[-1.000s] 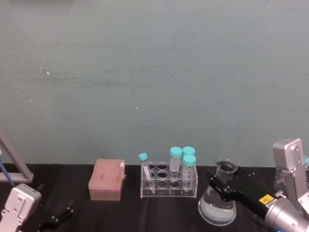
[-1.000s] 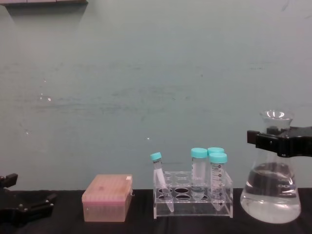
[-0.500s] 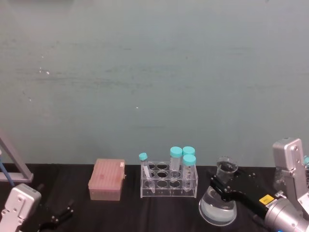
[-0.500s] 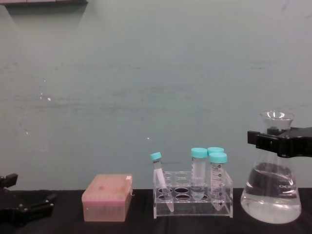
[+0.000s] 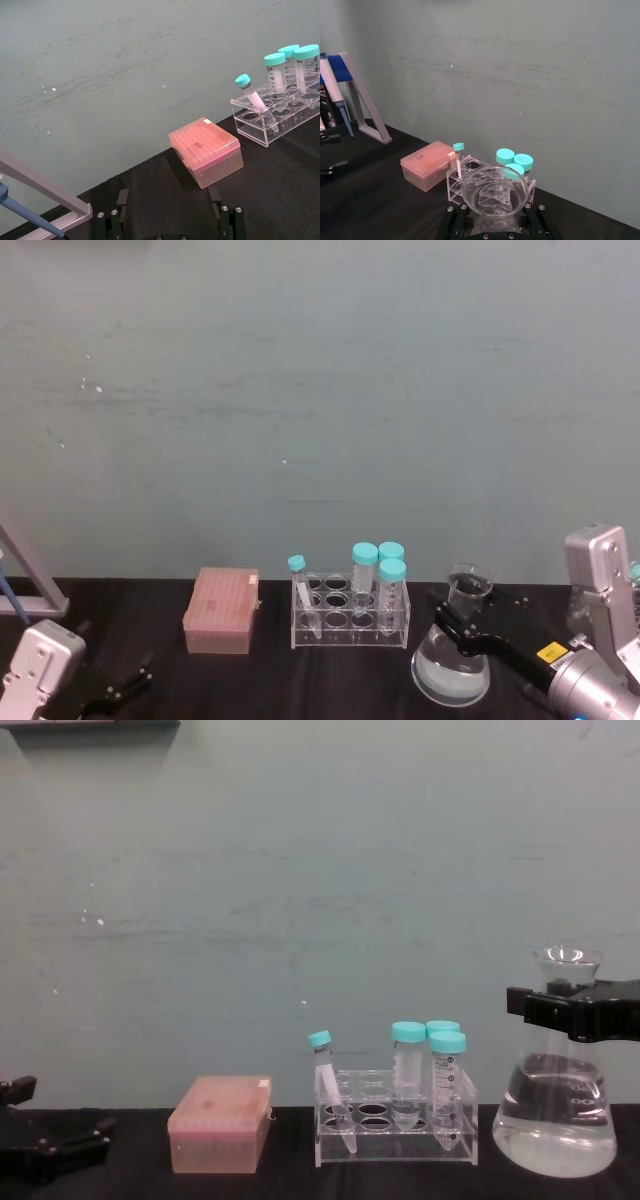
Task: Pick up the beaker with the right gripper, shake it three times, and then put it down.
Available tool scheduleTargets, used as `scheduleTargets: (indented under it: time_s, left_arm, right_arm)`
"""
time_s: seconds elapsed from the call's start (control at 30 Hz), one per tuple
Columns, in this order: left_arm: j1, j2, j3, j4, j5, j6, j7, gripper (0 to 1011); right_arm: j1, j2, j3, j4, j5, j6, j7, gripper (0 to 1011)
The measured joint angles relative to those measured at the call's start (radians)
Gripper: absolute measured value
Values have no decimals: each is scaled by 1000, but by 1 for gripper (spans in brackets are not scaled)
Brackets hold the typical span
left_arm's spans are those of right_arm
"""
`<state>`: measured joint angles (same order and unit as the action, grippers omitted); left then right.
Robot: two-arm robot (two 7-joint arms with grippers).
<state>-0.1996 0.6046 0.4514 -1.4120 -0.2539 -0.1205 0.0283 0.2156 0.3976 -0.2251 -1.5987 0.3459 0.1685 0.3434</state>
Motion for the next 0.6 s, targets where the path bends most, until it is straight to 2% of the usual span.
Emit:
scheduleTargets:
  time_s: [0.6]
  left_arm:
    - [0,0,0,0,0,0,0,1000]
  right_arm:
    - [0,0,0,0,0,-1,1,449]
